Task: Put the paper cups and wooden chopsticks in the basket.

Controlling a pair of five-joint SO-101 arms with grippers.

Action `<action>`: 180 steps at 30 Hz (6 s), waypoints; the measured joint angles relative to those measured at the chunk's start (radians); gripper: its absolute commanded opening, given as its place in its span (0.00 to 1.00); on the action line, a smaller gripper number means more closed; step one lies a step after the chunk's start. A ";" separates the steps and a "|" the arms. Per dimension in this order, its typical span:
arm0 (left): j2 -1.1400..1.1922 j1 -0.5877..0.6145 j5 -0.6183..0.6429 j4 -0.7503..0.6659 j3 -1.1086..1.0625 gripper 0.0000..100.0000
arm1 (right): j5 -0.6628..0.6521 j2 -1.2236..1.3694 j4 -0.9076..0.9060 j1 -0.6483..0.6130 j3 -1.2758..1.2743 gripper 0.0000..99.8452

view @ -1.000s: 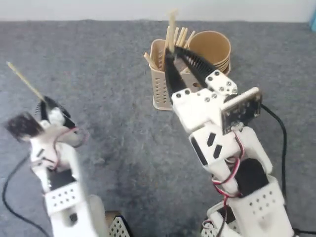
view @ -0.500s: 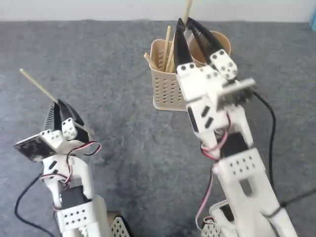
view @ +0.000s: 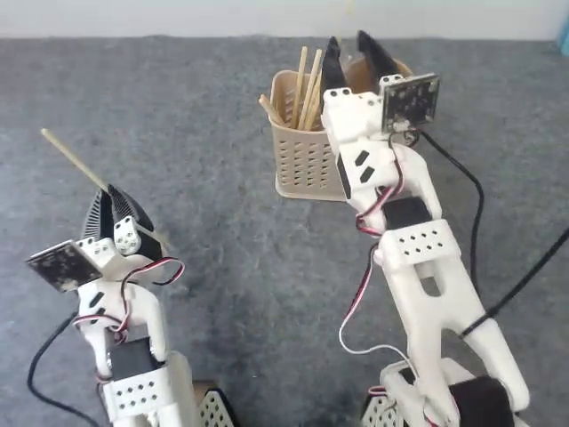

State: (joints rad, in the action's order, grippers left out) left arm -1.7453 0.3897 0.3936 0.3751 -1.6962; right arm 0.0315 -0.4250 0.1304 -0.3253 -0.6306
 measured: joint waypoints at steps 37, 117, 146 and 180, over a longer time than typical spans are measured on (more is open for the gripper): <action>0.000 -0.388 -0.003 -0.776 0.002 0.01 | 0.180 -0.606 -0.661 -0.012 -0.868 0.02; 0.990 -0.397 -0.144 0.453 0.928 0.01 | 0.213 -1.366 -0.836 0.158 -1.043 0.02; -0.029 -0.281 -0.350 0.511 0.005 0.01 | 0.106 -1.367 -1.102 -0.048 -1.043 0.02; -0.057 -0.236 -0.511 0.881 0.005 0.01 | 0.106 -1.367 -1.418 0.032 -1.043 0.02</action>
State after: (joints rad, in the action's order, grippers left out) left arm -1.8021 0.1534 -0.1174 1.2559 -1.6916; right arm 0.1373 -1.7921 -1.2873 -0.2931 -1.6740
